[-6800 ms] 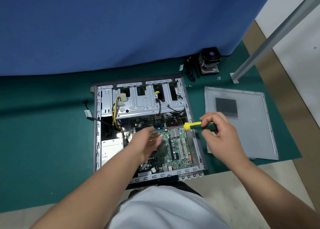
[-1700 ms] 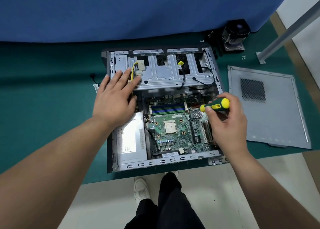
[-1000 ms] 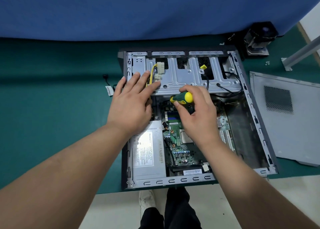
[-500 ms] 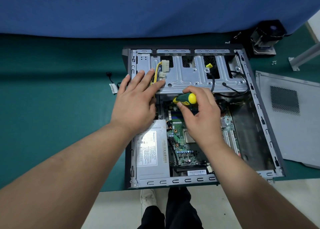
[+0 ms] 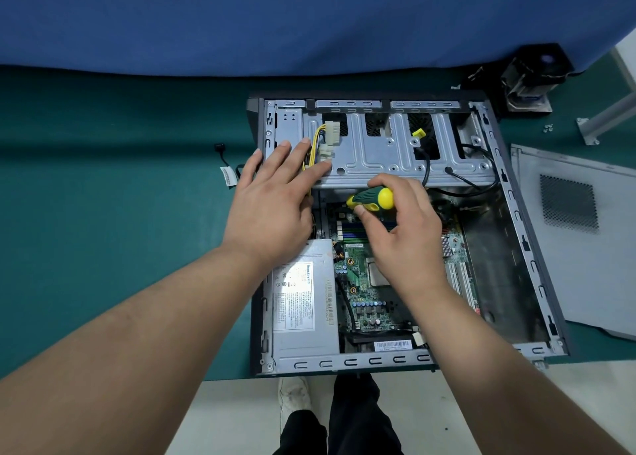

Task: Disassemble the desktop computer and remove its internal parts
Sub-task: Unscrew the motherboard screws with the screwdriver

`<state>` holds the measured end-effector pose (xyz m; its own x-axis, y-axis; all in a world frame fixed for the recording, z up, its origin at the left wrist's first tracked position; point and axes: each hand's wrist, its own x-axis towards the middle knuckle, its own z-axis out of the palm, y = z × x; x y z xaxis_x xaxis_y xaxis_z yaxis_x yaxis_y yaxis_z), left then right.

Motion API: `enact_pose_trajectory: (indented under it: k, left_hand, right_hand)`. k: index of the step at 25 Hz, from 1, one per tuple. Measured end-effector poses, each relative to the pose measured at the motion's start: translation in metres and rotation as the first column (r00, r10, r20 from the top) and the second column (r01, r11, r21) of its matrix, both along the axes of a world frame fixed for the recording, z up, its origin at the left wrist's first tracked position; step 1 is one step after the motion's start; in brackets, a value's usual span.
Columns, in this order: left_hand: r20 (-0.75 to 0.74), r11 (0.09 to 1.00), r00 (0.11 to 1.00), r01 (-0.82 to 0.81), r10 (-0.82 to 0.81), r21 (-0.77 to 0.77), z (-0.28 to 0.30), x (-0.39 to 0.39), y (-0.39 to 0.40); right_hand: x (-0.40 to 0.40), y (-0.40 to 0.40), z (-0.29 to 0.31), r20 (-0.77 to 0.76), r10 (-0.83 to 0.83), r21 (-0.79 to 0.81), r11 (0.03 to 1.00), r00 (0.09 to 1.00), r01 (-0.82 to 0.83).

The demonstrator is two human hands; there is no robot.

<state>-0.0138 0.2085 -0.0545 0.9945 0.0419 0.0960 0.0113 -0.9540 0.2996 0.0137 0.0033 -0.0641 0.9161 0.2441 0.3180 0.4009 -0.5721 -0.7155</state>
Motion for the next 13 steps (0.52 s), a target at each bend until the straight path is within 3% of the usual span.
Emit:
enact_pose_trajectory:
  k: [13]
  left_hand:
    - [0.003,1.000,1.000,-0.003,0.003,-0.002,0.000,0.000,0.001]
  right_hand:
    - [-0.003,0.008,0.017,0.004,0.008,-0.230,0.973,1.000,-0.007]
